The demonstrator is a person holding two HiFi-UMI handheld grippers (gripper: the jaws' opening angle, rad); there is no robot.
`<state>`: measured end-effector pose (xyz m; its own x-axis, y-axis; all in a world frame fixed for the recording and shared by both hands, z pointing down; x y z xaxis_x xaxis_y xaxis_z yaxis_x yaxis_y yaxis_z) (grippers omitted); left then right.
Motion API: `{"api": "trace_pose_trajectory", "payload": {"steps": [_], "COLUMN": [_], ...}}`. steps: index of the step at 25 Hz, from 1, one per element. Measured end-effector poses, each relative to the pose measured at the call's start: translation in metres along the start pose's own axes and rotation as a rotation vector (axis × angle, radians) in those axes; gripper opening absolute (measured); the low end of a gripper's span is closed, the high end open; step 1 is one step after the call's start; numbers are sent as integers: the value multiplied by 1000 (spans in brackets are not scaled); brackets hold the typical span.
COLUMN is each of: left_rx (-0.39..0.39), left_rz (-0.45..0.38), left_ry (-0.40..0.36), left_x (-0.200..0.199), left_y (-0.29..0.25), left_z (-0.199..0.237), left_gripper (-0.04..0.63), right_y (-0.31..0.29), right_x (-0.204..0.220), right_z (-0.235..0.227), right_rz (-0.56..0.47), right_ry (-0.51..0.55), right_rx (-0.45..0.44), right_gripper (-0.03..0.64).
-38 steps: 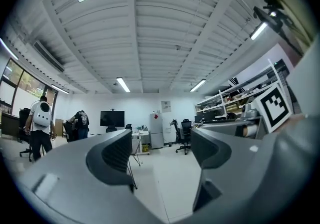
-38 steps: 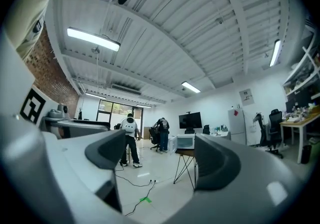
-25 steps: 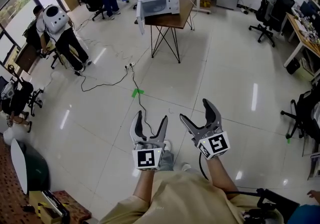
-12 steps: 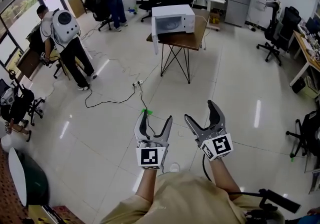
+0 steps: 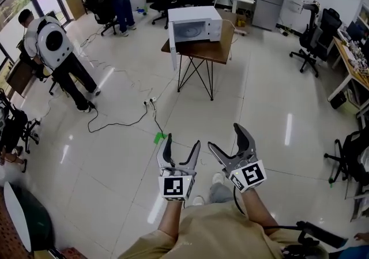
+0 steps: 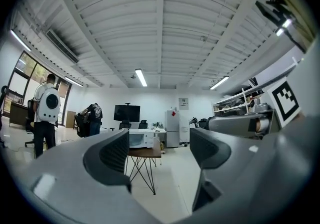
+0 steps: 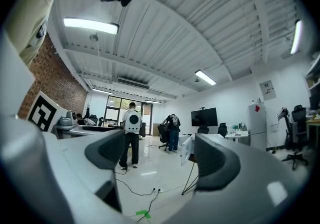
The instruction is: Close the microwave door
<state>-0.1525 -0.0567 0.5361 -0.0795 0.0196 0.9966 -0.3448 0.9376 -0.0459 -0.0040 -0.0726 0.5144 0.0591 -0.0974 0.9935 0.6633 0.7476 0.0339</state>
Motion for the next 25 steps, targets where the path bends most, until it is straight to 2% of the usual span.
{"api": "trace_pose_trajectory", "payload": {"steps": [3, 6, 9, 16, 20, 25], "left_rx": [-14, -47, -96, -146, -155, -199], "left_rz": [-55, 78, -6, -34, -112, -71], "left_ry": [-8, 24, -22, -57, -87, -52], "left_x": [-4, 1, -7, -34, -45, -42], "left_y": [-31, -63, -105, -197, -245, -288], "left_z": [8, 12, 16, 3, -9, -6], "left_gripper": [360, 360, 360, 360, 359, 359], "right_y": [-23, -44, -63, -102, -115, -140], "right_x": [9, 14, 14, 7, 14, 35], "right_z": [-27, -59, -99, -200, -250, -295], "right_rz": [6, -6, -28, -81, -100, -90], "right_ry": [-11, -19, -28, -33, -58, -115], "right_rx": [-17, -44, -71, -112, -121, -153], "right_gripper": [423, 423, 423, 422, 422, 420]}}
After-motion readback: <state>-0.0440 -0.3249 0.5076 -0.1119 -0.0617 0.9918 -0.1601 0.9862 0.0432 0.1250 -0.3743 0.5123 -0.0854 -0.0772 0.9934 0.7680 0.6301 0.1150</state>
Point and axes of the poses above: the fingertips, and each gripper's own axes: y backward along the fingers, z to its left, x out of its underside, the point moved 4 cm from there along y, backward along the fingers, and after that the axes turned 15 degrees about z, right-handed, at the moved point
